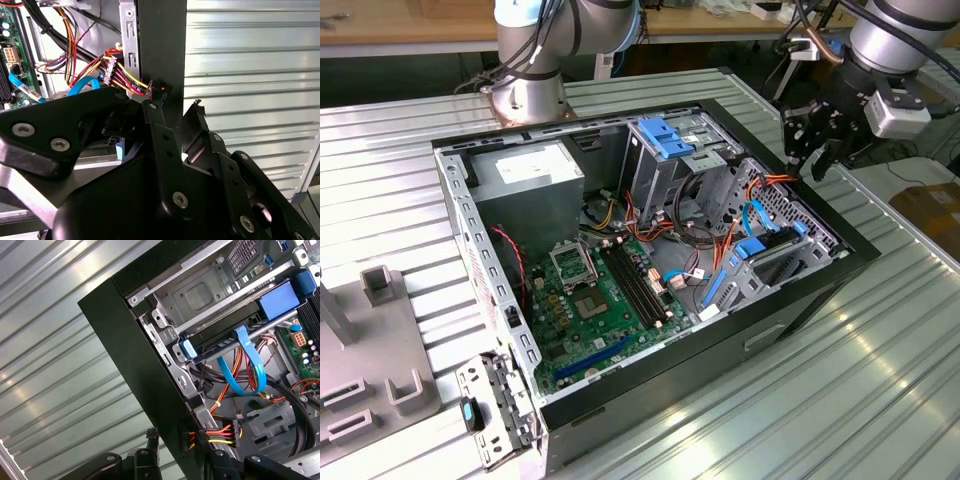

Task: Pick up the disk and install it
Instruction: 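Insert the first disk wire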

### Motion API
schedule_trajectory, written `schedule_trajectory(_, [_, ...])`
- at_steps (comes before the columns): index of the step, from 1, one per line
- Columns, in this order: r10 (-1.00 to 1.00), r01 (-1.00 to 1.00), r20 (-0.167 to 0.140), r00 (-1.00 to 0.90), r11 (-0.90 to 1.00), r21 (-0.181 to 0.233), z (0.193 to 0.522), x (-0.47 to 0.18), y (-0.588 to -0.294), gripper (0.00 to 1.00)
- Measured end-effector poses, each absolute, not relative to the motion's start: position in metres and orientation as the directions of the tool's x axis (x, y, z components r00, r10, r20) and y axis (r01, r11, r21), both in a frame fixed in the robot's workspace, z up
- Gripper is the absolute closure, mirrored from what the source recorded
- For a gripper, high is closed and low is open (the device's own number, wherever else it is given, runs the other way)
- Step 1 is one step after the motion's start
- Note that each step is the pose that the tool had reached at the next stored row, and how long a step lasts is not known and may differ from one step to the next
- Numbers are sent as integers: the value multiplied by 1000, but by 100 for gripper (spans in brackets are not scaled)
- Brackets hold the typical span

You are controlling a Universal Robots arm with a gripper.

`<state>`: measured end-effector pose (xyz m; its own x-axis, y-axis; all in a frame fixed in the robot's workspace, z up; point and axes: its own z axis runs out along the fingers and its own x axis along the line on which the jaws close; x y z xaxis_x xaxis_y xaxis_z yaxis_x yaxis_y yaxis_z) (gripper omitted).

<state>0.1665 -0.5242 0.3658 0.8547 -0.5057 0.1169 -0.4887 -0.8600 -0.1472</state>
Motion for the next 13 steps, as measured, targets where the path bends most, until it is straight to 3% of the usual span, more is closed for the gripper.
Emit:
schedule_trajectory(2, [-506, -489, 117, 855, -860, -147, 366, 166, -524, 60])
schedule_trajectory(5, [-506, -489, 117, 855, -860, -147, 366, 166, -524, 79])
schedule_trajectory(13, [-470, -453, 117, 875, -879, -147, 365, 166, -524, 79])
